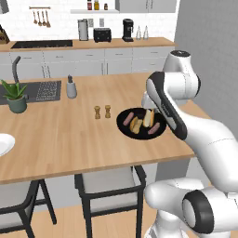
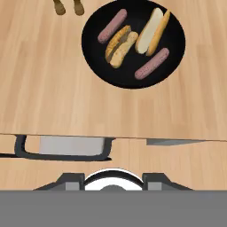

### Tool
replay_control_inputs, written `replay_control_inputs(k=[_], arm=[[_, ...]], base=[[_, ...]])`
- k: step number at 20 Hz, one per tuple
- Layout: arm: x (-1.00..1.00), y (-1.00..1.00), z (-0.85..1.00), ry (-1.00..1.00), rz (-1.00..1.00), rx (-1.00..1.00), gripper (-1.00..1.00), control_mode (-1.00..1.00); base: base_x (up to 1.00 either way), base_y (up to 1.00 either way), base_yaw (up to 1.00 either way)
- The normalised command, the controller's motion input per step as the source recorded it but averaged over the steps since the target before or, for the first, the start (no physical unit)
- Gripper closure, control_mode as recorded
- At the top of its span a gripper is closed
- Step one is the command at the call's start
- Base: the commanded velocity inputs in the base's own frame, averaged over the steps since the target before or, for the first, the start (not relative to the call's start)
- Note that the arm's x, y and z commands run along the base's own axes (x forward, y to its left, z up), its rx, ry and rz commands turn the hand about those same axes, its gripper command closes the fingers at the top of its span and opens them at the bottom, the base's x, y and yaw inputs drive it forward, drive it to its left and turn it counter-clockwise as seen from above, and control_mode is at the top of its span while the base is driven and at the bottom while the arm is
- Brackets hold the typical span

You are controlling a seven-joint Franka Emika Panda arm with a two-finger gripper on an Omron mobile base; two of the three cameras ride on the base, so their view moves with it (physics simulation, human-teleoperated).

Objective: Place one bun and one sausage from the bowl on each plate.

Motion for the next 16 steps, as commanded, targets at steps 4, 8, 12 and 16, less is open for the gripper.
replay_control_inputs(k=[4, 8, 12, 16], arm=[[0.66, -0.15, -0.10, 0.10, -0.01, 0.02, -1.00, -1.00], [1.00, -0.41, -0.38, 0.16, -0.02, 0.02, -1.00, -1.00], [1.00, -0.34, -0.64, 0.11, -0.03, 0.00, -1.00, -1.00], [1.00, -0.50, -0.71, 0.06, 0.00, 0.05, -1.00, -1.00]], base=[[0.00, 0.00, 0.00], [0.00, 0.00, 0.00], [0.00, 0.00, 0.00], [0.00, 0.00, 0.00]])
